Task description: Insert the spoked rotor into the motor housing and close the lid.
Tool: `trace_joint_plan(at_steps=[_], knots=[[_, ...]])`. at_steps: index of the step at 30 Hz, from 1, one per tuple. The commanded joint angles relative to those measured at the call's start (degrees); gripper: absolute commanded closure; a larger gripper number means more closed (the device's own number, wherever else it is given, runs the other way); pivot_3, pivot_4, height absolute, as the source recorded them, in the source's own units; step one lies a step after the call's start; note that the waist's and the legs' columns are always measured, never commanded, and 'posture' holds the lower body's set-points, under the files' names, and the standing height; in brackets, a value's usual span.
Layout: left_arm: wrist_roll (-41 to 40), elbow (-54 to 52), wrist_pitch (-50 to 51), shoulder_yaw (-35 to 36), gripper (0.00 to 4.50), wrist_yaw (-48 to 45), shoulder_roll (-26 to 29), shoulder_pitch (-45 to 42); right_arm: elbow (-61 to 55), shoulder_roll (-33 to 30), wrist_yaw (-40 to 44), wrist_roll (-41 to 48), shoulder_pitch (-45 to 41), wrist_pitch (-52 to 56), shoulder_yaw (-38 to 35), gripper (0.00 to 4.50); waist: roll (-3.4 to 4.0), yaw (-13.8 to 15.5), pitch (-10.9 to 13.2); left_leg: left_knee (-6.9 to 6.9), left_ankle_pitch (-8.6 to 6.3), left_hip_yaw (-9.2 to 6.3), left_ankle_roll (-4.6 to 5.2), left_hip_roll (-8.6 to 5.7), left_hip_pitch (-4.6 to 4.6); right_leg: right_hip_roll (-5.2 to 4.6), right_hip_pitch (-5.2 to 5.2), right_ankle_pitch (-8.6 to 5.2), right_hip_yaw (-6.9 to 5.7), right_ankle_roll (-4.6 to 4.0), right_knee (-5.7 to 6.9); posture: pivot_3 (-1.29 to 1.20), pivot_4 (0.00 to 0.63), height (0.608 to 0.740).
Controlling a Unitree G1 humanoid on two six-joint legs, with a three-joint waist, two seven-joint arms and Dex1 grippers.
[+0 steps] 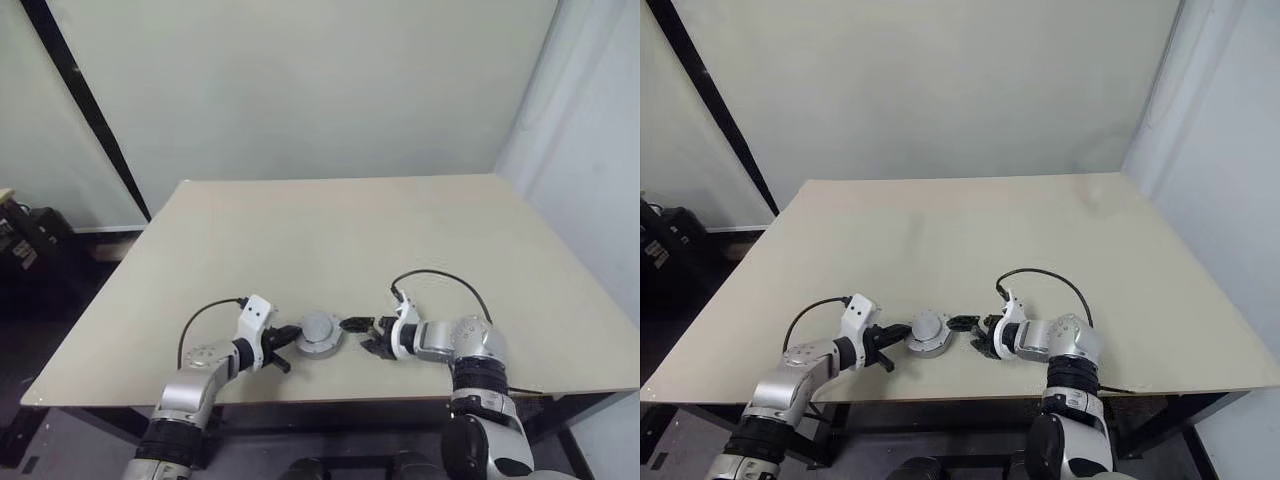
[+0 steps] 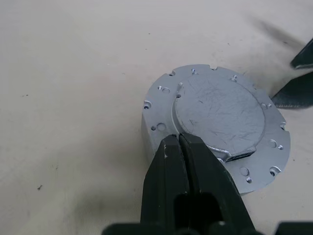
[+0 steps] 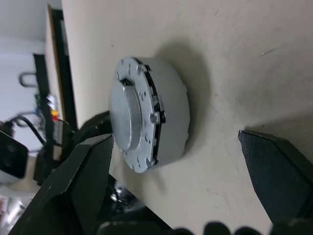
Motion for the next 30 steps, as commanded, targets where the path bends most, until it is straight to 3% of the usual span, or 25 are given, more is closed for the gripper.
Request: trace_joint_plan(at_steps=[1,30], knots=[[0.7,-0.6,0.7,-1.6,4.50,-0.6,0.0,-0.2,2.1,4.5,-1.9,2.3,-2.4,-2.0,-0.1,0.04,0.00,0.0,0.0,0.00,0.05,0.01,0.08,0.02,0.01,0.01,0.00,0.00,0.00,0.00,0.00,0.00,0.000,0.740],[1.1,-3.4,1.7,-0.9,4.50,-0.6,0.4,1.9,8.7,9.0,-5.4,10.6,-4.1,-9.4,9.9,0.04,0.11,-0.4,-0.1,-0.18,-0.08,0.22,-0.13,0.64,0.02,0.09,-0.02,-0.01,-0.47,-0.02,-0.69,0.00,0.000,0.740]])
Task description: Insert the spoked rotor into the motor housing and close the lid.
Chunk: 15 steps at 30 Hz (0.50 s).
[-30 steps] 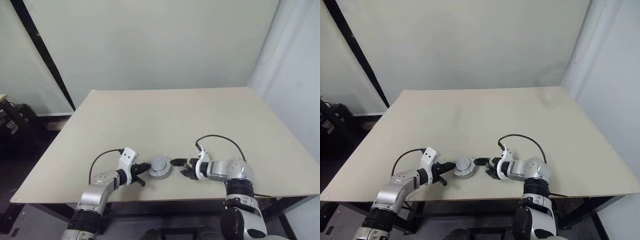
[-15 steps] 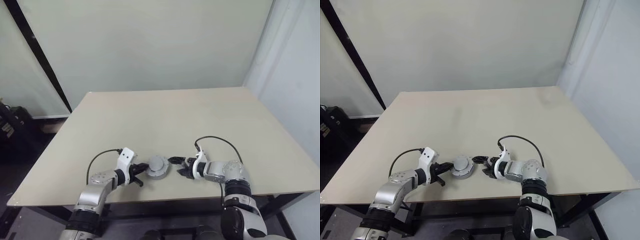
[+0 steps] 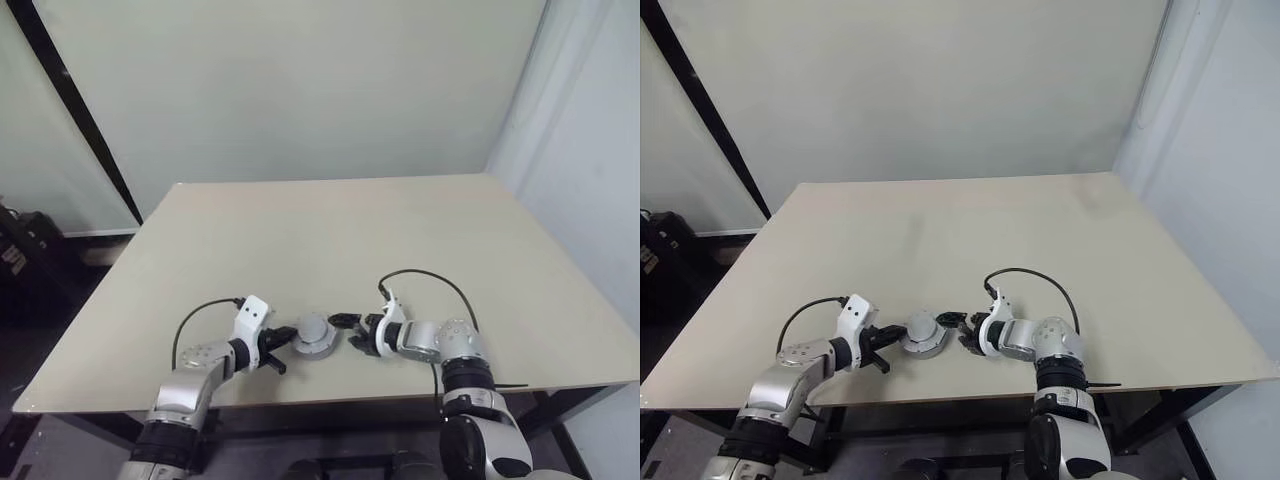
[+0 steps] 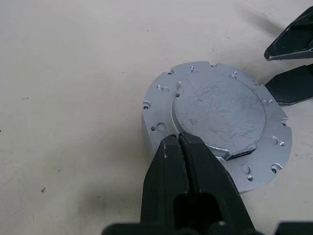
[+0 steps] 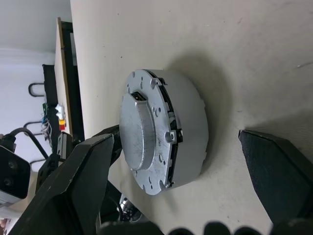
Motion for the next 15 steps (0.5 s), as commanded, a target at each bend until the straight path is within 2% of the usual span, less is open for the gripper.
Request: trace_joint_plan(at_steps=[1,15], knots=[[-0.2,-1.4,0.7,-1.4,4.50,-0.6,-0.5,0.8,1.8,9.1,-0.9,1.9,-3.7,0.6,2.4,0.04,0.00,0.0,0.0,-0.04,0.00,0.02,0.00,0.00,0.00,0.00,0.01,0.00,0.01,0.00,0.00,0.00,0.000,0.740],[-0.1,-1.4,0.7,-1.3,4.50,-0.3,-1.1,1.3,0.8,11.1,-2.5,4.4,-1.4,2.0,7.3,0.04,0.05,0.1,-0.1,-0.63,0.12,0.01,0.23,0.00,0.21,0.03,0.01,0.00,0.02,0.00,-0.02,0.00,0.000,0.740]])
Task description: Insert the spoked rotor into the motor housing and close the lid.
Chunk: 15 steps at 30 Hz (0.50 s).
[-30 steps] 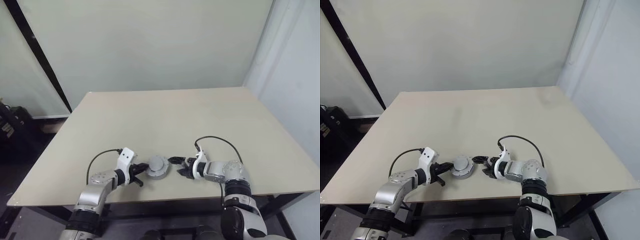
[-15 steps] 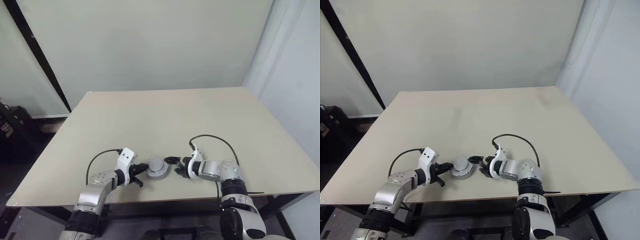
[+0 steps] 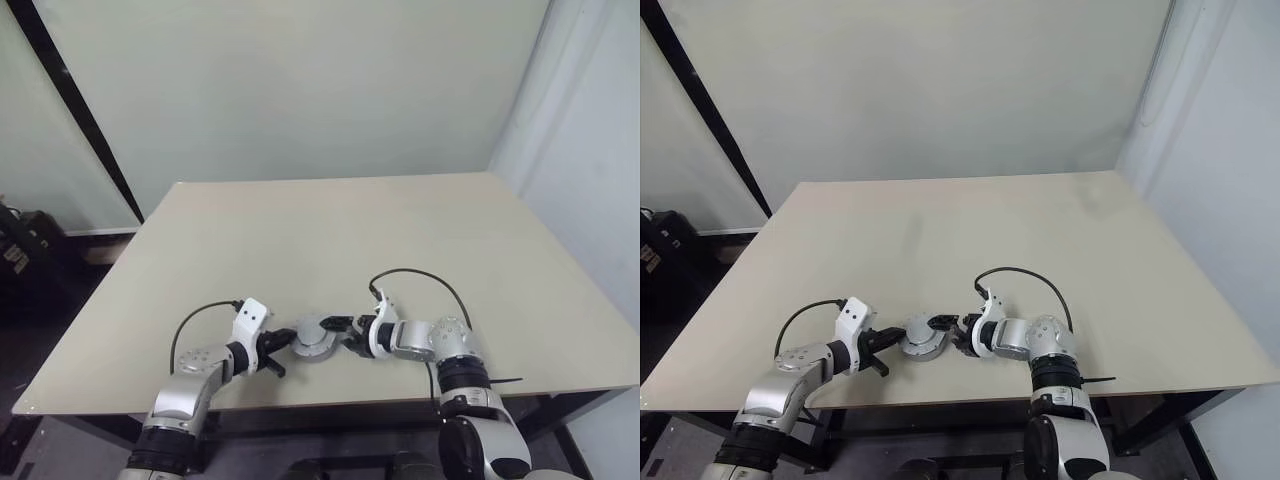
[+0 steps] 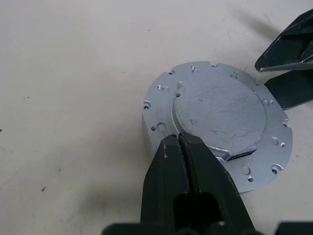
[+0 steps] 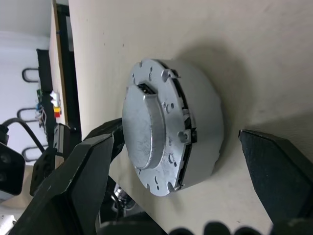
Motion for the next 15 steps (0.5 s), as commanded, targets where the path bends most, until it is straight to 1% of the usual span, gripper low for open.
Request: trace_joint_plan(at_steps=[1,5,6,8,12,13,15], knots=[[-0.1,-0.1,0.6,-1.6,4.50,-0.3,-1.0,0.0,0.8,11.1,-0.6,1.9,-1.2,2.0,2.6,0.04,0.01,0.0,0.0,0.00,0.00,0.00,0.00,0.00,-0.01,0.00,0.00,0.00,0.00,0.00,-0.01,0.00,0.000,0.740],[-0.1,0.0,0.6,-1.6,4.50,-0.3,-1.0,0.0,0.6,10.9,-0.9,2.7,-0.5,2.0,3.7,0.04,0.01,0.2,0.0,0.00,-0.01,0.01,0.01,-0.03,-0.02,-0.01,0.00,0.00,0.02,0.00,-0.05,0.00,0.000,0.740],[0.0,0.0,0.6,-1.6,4.50,-0.3,-1.0,0.0,0.7,10.9,-1.1,2.9,-0.5,2.0,3.6,0.20,0.01,0.2,0.0,0.00,-0.01,0.01,0.01,-0.03,-0.03,-0.01,0.00,0.00,0.02,0.00,-0.05,0.00,0.000,0.740],[0.0,0.0,0.6,-1.6,4.50,-0.3,-1.0,0.0,0.9,10.6,-1.5,3.3,-0.5,1.7,3.5,0.61,0.02,0.3,0.0,0.00,-0.01,-0.01,0.01,-0.03,-0.03,-0.01,-0.01,0.00,0.01,0.00,-0.05,0.00,0.000,0.740],[0.1,0.1,0.6,-1.5,4.50,-0.3,-1.0,0.0,1.3,10.2,-2.1,3.9,-0.6,1.5,3.2,2.02,0.02,0.2,0.0,-0.03,-0.01,0.00,0.02,-0.03,-0.07,0.00,-0.05,0.00,0.02,0.00,-0.05,0.00,0.000,0.740],[0.2,0.1,0.6,-1.5,4.50,-0.3,-1.0,-0.1,1.3,10.0,-2.3,4.1,-0.6,1.5,3.2,2.26,0.03,0.1,0.0,-0.04,-0.01,0.00,0.02,-0.01,-0.03,0.01,-0.03,0.00,0.02,0.00,-0.04,0.00,0.000,0.740],[0.3,0.2,0.6,-1.5,4.50,-0.3,-1.0,-0.1,1.4,9.7,-2.6,4.6,-0.4,1.4,3.1,2.53,0.06,0.0,0.0,-0.06,-0.01,0.05,0.03,0.08,0.02,0.06,-0.03,0.00,0.01,0.00,-0.03,0.00,0.000,0.740]])
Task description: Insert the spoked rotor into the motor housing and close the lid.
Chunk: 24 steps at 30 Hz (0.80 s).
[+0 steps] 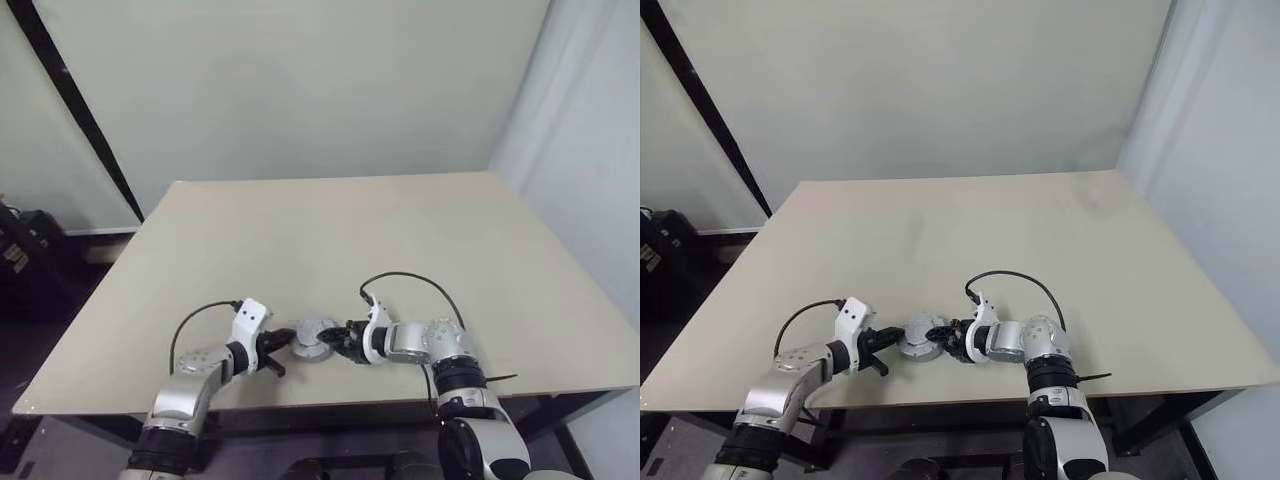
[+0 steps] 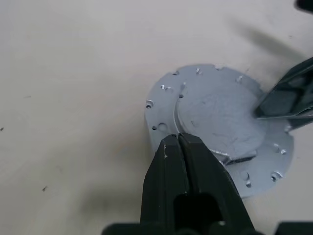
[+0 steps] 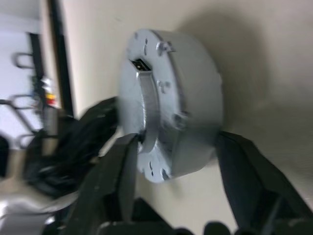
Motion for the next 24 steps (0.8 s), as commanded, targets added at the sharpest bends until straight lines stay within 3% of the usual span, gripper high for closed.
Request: trace_joint_plan(at_steps=[1,2,4,14,24], knots=[[-0.2,-0.3,0.3,-2.4,4.50,-1.0,-1.1,-0.2,0.7,9.7,-0.8,1.2,-0.5,0.1,0.7,2.73,0.02,0.0,0.0,0.02,0.00,-0.02,-0.01,0.02,-0.01,0.01,-0.01,0.00,-0.04,0.00,0.00,0.00,0.000,0.740],[-0.1,-0.3,0.3,-2.4,4.50,-1.0,-1.1,-0.2,0.8,9.6,-0.9,1.3,-0.5,0.1,0.6,3.03,0.04,0.0,0.0,0.02,-0.01,-0.03,-0.01,0.02,-0.02,0.01,-0.01,0.00,-0.05,0.00,0.00,0.00,0.000,0.740],[0.0,-0.2,0.3,-2.4,4.50,-1.1,-1.2,-0.3,0.8,9.5,-1.1,1.8,-0.3,0.0,0.6,3.14,0.05,0.0,0.0,0.03,-0.05,-0.02,-0.08,0.04,0.01,0.01,0.01,0.00,-0.06,0.00,0.00,0.00,0.000,0.740],[-1.4,-1.0,3.9,-0.6,4.50,-0.2,-1.4,-1.0,0.0,9.3,-1.3,2.5,0.3,-0.3,1.0,3.14,0.06,0.0,0.0,0.04,-0.11,0.00,-0.19,0.04,0.00,0.01,-0.01,0.00,-0.06,0.00,-0.01,0.00,0.000,0.740],[-8.1,-7.7,10.6,8.4,1.41,-2.6,3.6,0.4,-2.4,8.8,-0.2,3.9,0.6,1.0,1.2,3.14,0.01,-0.1,0.0,0.01,0.00,-0.03,0.00,0.03,-0.20,0.01,-0.21,0.00,-0.07,0.00,-0.01,0.00,0.000,0.740]])
